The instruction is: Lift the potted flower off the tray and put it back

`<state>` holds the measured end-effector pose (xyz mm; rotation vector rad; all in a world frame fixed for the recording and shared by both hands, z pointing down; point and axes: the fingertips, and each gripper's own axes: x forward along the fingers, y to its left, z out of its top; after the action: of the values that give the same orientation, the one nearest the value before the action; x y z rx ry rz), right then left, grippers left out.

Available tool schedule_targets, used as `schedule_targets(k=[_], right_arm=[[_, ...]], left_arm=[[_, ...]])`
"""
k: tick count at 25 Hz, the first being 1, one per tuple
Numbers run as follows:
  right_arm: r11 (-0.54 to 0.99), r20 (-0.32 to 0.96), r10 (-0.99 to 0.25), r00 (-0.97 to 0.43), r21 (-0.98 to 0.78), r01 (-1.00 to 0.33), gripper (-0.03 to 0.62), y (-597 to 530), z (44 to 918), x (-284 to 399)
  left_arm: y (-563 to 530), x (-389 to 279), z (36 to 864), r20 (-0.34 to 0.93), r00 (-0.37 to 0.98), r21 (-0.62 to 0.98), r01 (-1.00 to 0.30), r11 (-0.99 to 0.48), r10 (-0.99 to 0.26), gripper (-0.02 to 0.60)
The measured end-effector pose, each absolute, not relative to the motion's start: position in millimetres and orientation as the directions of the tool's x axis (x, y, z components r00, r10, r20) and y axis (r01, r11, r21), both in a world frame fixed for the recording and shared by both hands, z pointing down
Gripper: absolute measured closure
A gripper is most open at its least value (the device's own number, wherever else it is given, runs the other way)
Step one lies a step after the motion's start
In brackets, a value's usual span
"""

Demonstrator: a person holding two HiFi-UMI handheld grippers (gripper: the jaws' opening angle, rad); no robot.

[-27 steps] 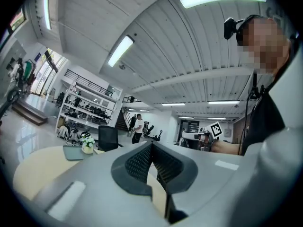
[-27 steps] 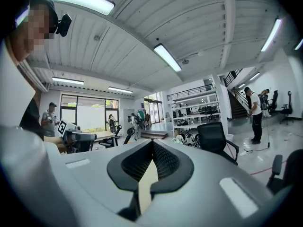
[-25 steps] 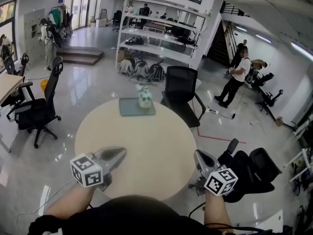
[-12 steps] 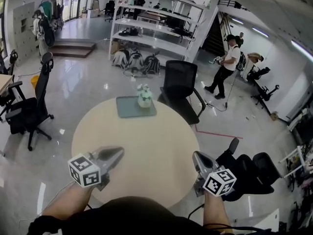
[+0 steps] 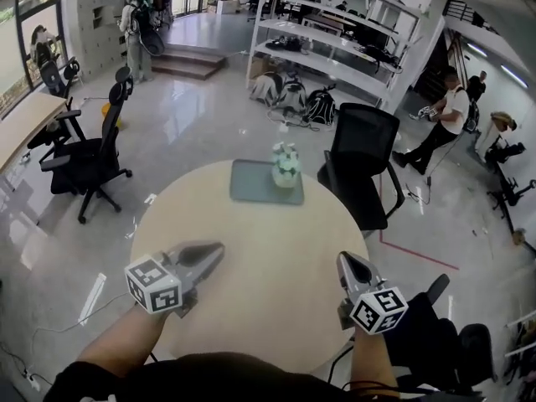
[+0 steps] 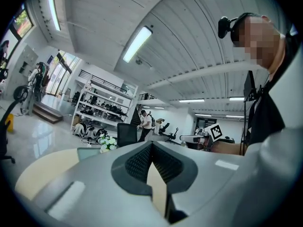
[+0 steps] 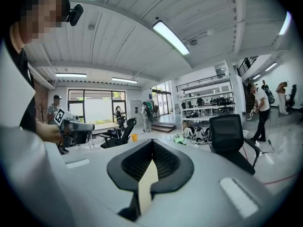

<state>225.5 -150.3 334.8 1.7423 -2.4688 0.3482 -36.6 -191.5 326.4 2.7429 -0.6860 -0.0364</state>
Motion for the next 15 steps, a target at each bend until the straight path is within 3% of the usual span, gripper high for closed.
schedule_targets(k=[7, 15], right_arm=[[0.281, 0.246, -0.917, -0.315, -0.164, -0.946, 0.572, -204, 383, 222], [0.236, 0.290, -0.919, -0.268, -0.139, -0.962, 0.426, -284, 426, 232]], left_arm=[[-230, -32, 364, 0.087, 0.897, 0.312, -0.438, -0.843, -0.434, 0.584], [-299, -33, 407, 0.124, 0.892, 0.327, -0.449, -0.831, -0.434, 0.585]])
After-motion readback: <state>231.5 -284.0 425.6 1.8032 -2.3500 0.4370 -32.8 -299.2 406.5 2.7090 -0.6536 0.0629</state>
